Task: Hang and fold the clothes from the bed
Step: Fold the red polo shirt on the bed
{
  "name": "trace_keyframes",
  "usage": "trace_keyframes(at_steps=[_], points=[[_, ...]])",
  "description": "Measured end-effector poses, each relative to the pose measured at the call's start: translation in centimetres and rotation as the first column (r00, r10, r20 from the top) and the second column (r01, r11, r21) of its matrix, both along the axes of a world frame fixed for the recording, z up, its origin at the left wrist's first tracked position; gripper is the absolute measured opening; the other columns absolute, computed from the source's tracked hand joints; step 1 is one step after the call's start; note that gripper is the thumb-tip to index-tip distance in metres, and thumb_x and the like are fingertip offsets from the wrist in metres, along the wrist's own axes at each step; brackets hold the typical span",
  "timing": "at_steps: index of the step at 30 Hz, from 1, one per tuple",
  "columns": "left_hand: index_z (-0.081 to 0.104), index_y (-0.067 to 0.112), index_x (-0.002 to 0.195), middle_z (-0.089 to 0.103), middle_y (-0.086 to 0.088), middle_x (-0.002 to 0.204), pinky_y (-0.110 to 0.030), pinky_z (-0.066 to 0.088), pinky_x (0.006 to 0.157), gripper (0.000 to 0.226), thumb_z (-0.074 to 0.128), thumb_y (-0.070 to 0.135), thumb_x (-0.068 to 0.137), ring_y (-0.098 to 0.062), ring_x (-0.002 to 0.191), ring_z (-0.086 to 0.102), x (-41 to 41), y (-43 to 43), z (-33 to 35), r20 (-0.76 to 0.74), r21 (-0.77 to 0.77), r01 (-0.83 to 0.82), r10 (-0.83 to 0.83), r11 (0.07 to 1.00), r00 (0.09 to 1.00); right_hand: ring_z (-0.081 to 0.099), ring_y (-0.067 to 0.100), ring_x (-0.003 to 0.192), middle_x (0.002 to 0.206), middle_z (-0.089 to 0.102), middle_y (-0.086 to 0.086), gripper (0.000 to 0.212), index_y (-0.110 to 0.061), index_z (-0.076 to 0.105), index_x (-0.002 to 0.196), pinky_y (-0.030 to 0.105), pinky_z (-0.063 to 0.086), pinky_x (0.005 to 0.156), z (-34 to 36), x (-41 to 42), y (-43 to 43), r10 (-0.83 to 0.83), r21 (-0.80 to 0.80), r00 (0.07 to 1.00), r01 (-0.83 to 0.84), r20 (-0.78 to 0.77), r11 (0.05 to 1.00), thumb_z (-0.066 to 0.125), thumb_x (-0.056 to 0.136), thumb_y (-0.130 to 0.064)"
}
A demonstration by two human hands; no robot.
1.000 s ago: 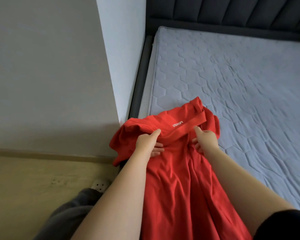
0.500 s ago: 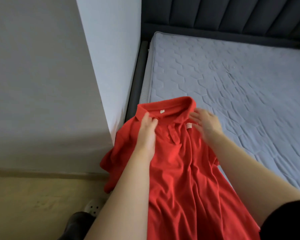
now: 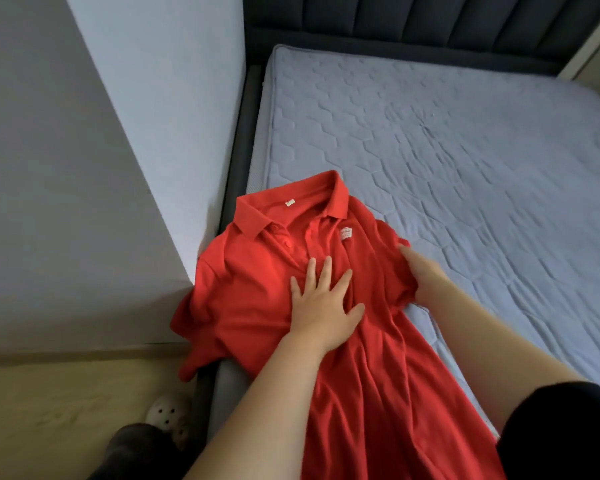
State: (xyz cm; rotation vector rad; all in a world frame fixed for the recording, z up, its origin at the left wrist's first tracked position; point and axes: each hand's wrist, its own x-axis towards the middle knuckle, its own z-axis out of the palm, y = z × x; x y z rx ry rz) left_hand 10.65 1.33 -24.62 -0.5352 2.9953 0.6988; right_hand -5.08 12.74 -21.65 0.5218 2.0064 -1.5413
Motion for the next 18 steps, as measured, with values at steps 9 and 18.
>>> trace_keyframes(at_steps=[9,18], points=[[0.012,0.034,0.151,-0.011,0.008,0.16,-0.051,-0.004,0.115,0.07,0.036,0.059,0.09,-0.018,0.145,-0.018,1.2,-0.3,-1.6,0.054,-0.062,0.014,-0.01,0.998,0.998,0.055,0.033,0.116,0.129,0.054,0.017,0.047,-0.003,0.05,0.126,0.038,0.041,0.096,1.5,-3.2,3.3,-0.281,0.215,0.803,0.445,-0.526,0.87,0.055,0.092,-0.034],[0.011,0.036,0.151,-0.013,0.008,0.159,-0.05,-0.005,0.115,0.07,0.038,0.057,0.09,-0.019,0.145,-0.019,0.8,-0.3,-1.5,0.09,-0.094,0.009,-0.001,0.996,0.996,0.048,0.022,0.054,0.066,0.052,0.009,0.059,-0.011,0.05,0.068,0.025,0.04,0.055,-1.1,1.5,6.1,-0.226,-0.136,0.959,0.25,0.171,0.959,0.042,0.086,-0.067]])
